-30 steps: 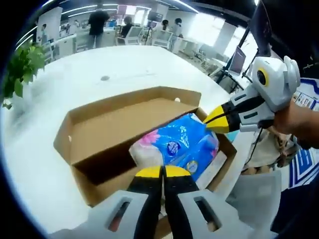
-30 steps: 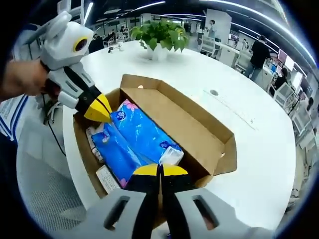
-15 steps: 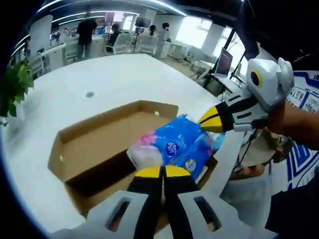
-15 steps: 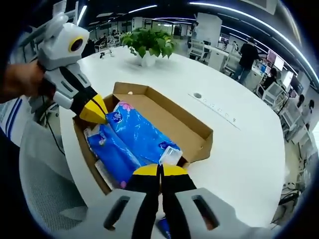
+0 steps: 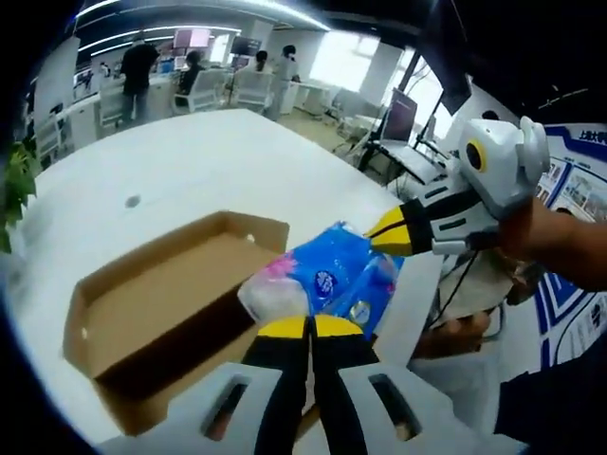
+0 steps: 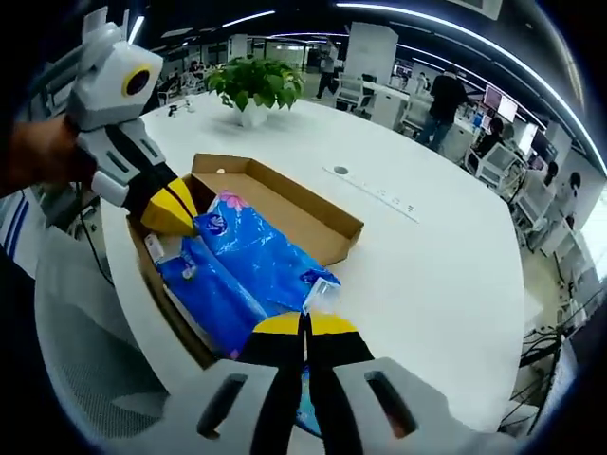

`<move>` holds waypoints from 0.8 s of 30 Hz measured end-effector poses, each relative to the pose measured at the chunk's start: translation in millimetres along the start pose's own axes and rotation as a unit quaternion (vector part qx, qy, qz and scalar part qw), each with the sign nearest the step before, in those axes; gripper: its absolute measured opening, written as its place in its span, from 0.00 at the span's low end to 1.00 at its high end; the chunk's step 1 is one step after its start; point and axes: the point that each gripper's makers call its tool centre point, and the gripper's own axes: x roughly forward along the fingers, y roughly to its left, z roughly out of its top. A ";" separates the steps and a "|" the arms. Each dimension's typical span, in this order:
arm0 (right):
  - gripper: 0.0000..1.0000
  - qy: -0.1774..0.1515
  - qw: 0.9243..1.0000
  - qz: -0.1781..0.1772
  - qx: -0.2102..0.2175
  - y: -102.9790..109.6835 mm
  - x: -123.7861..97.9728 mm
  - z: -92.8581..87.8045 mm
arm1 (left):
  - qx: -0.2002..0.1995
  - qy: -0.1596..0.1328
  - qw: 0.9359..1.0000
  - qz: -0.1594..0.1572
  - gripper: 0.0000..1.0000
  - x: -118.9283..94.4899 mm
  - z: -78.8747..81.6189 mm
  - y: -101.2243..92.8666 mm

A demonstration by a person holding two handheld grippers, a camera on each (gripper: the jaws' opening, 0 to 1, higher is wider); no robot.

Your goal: Operate the shoe box by opening the lid, removing the specified soft item, and placing it in the target area until the item is outside and the box remains undamaged.

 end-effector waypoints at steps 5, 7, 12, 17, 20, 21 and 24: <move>0.00 0.003 1.000 -0.015 0.011 -17.8 -12.6 -13.7 | 0.009 0.002 1.000 -0.015 0.00 15.0 7.2 -16.8; 0.00 0.004 1.000 -0.021 0.014 -24.0 -17.2 -19.0 | 0.012 0.002 1.000 -0.022 0.00 22.2 10.8 -25.3; 0.00 0.008 0.999 -0.036 0.027 -43.0 -28.7 -35.6 | 0.017 0.004 0.999 -0.038 0.00 40.6 19.2 -43.4; 0.00 0.012 0.998 -0.046 0.037 -59.3 -38.5 -53.8 | 0.024 0.011 0.998 -0.050 0.00 58.0 22.0 -60.8; 0.00 0.014 0.998 -0.051 0.043 -68.1 -42.9 -63.3 | 0.027 0.016 0.998 -0.056 0.00 68.4 23.5 -70.6; 0.00 0.016 0.998 -0.053 0.044 -71.0 -44.0 -66.7 | 0.029 0.017 0.998 -0.058 0.00 71.2 23.8 -73.4; 0.00 0.018 0.997 -0.057 0.050 -81.1 -48.0 -77.3 | 0.034 0.023 0.997 -0.064 0.00 85.3 23.8 -83.2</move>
